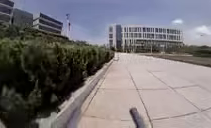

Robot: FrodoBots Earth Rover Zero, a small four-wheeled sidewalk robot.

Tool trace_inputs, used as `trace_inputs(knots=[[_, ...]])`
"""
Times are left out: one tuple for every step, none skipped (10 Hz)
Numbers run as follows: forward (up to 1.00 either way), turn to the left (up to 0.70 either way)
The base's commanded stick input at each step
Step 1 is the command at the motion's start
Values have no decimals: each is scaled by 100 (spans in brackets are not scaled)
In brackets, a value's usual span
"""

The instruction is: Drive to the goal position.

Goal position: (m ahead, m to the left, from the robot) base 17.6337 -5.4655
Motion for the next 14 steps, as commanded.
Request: trace_inputs(knots=[[6,0],[32,0],[58,0],[70,-21],[70,-32],[70,-32],[70,-32],[70,-32],[70,-32],[70,-32],[70,-32],[70,-32],[70,-31],[70,-23]])
